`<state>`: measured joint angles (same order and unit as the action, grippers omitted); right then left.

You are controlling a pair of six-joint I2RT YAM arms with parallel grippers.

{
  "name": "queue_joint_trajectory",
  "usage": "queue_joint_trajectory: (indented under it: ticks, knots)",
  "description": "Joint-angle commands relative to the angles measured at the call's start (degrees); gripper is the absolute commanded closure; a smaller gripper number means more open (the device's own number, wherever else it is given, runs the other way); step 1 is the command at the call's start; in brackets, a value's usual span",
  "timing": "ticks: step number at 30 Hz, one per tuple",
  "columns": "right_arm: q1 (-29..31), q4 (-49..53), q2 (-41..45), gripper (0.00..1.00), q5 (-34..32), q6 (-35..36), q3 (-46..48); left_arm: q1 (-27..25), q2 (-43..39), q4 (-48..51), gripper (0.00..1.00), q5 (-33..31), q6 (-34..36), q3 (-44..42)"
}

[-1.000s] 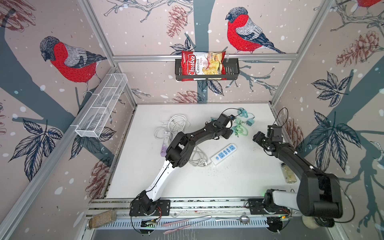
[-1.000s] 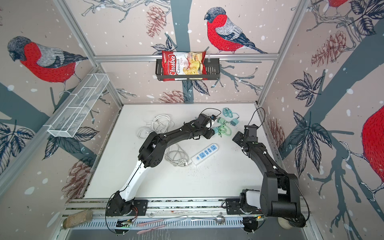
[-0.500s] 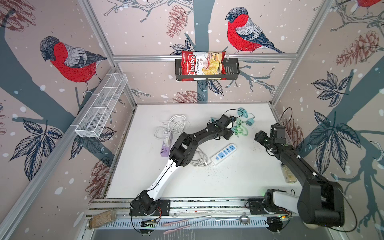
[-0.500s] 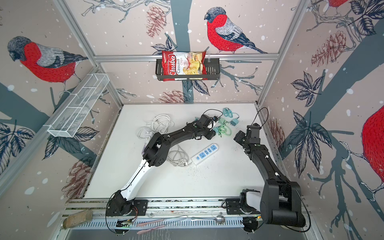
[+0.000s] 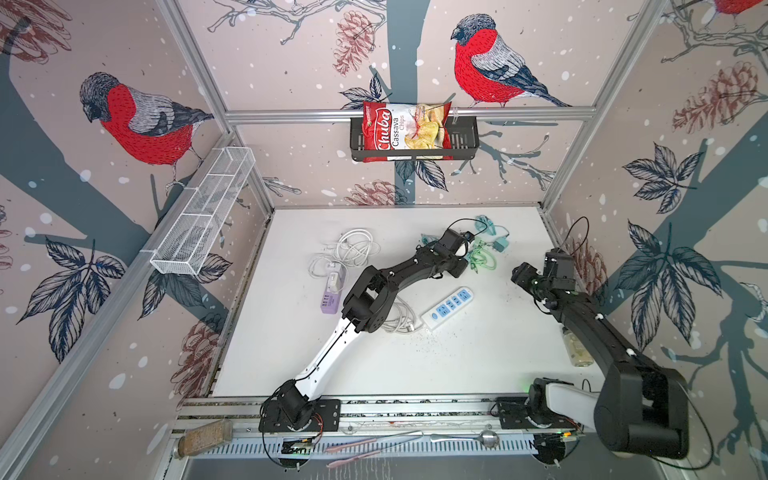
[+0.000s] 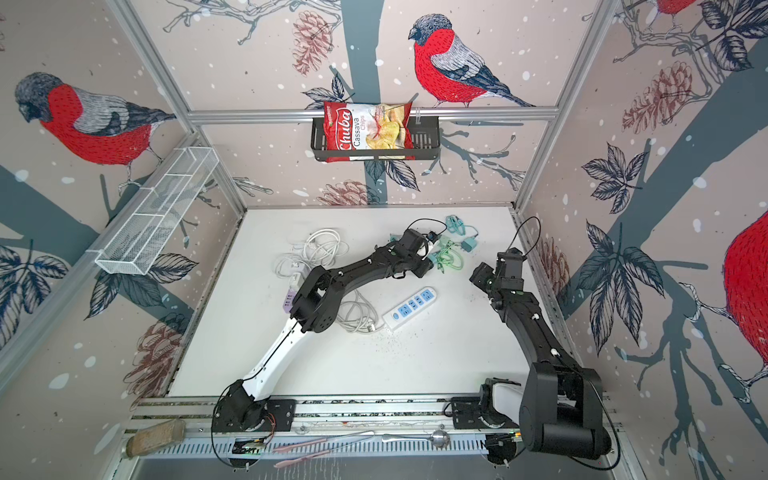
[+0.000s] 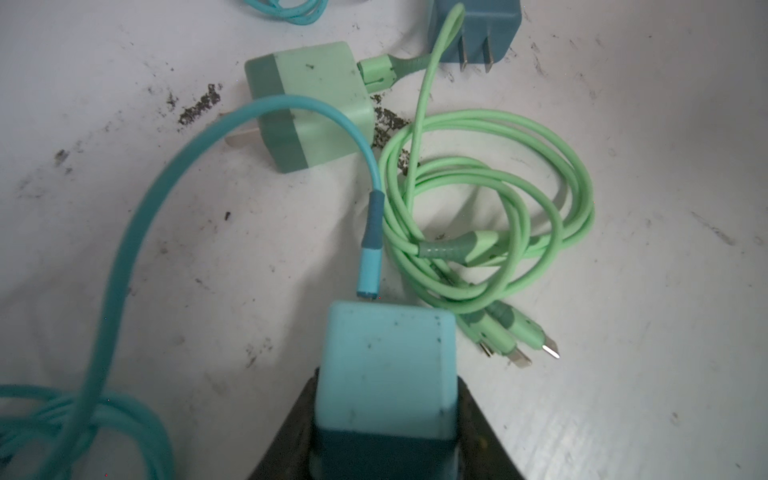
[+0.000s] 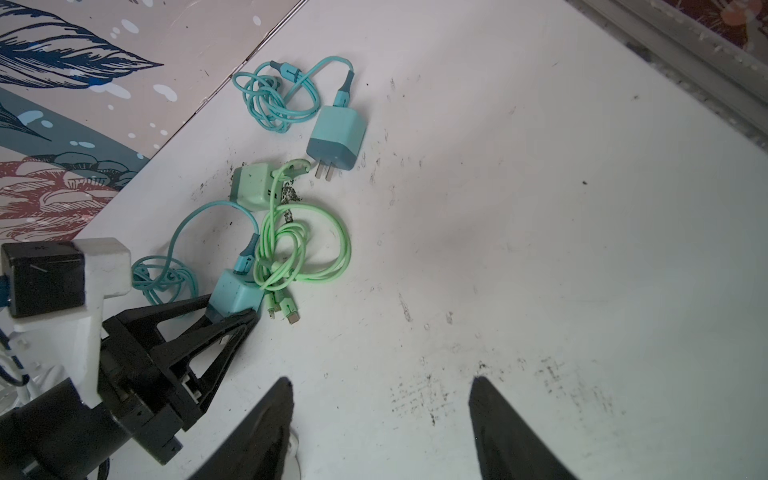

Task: Insert the plug
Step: 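Lower the left gripper onto the teal charger and grasp it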

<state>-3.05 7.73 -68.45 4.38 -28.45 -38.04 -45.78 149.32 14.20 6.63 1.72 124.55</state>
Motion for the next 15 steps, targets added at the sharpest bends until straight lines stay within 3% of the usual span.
queue_joint_trajectory:
  ticks: [1, 8, 15]
  knots:
    - [-0.1, -1.1, 0.1, 0.32, 0.5, 0.6, 0.1, -0.1, 0.2, 1.2, 0.69, 1.0, 0.3, 0.2]
    - [-0.1, -1.1, -0.1, 0.32, 2.6, 0.9, -0.4, -0.2, -2.5, 0.7, 0.79, -0.2, -0.3, -1.5]
    - [-0.1, -0.3, 1.2, 0.31, 4.7, 0.5, -1.5, -0.3, -11.8, -4.6, 0.81, -1.2, 0.0, -9.5]
